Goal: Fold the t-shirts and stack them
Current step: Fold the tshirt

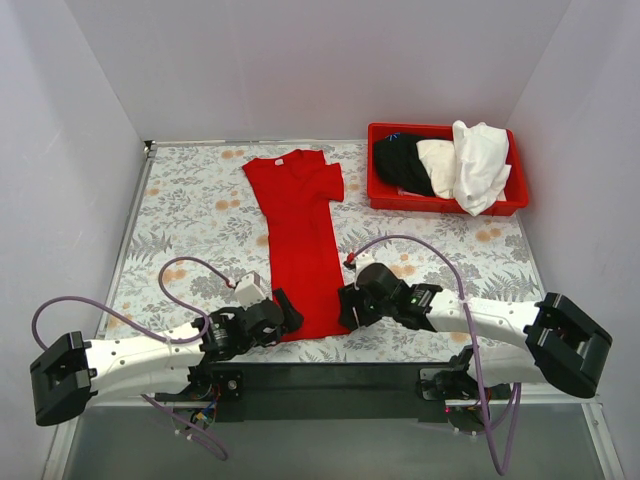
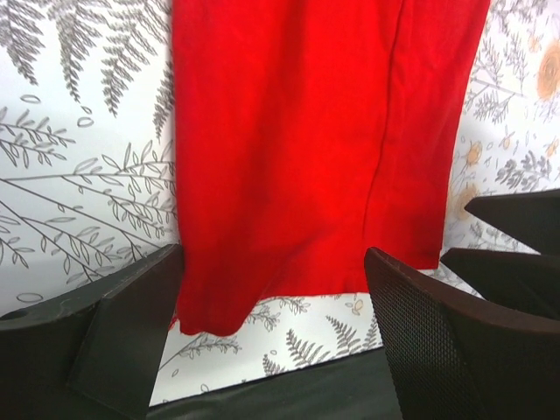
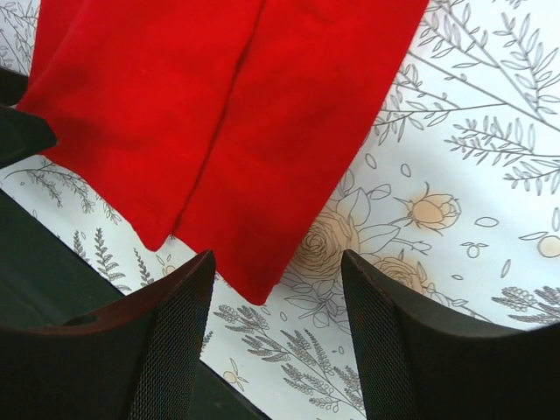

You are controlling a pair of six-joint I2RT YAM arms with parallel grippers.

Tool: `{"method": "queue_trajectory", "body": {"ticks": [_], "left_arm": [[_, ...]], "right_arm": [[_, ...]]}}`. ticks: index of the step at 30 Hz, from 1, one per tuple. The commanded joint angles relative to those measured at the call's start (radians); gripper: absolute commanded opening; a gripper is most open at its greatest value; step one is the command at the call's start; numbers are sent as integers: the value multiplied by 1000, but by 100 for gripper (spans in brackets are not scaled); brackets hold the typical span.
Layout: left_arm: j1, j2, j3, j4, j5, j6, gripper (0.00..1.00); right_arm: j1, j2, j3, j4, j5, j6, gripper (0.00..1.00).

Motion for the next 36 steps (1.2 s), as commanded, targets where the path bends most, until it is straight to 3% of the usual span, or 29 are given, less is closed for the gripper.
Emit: {"method": "queue_trajectory", "body": {"ticks": [1, 13, 18, 28, 31, 36], "left_arm": [[-43, 46, -47, -225, 84, -106, 78], [-155, 161, 5, -300, 70, -198, 77], [-210, 228, 25, -331, 67, -301, 73], [-238, 375, 134, -437, -50, -453, 70], [-238, 353, 149, -437, -96, -465, 69], [-237, 181, 88, -432, -103, -465, 67]], "right_arm": [[19, 25, 25, 27, 15, 24, 54], [44, 56, 19, 30, 43, 31, 54], [44, 65, 15, 38, 46, 9, 54], [38, 16, -4, 55, 9, -45, 54], [3, -3, -19, 55, -22, -78, 55], [-88, -42, -70, 70, -91, -118, 55]]}}
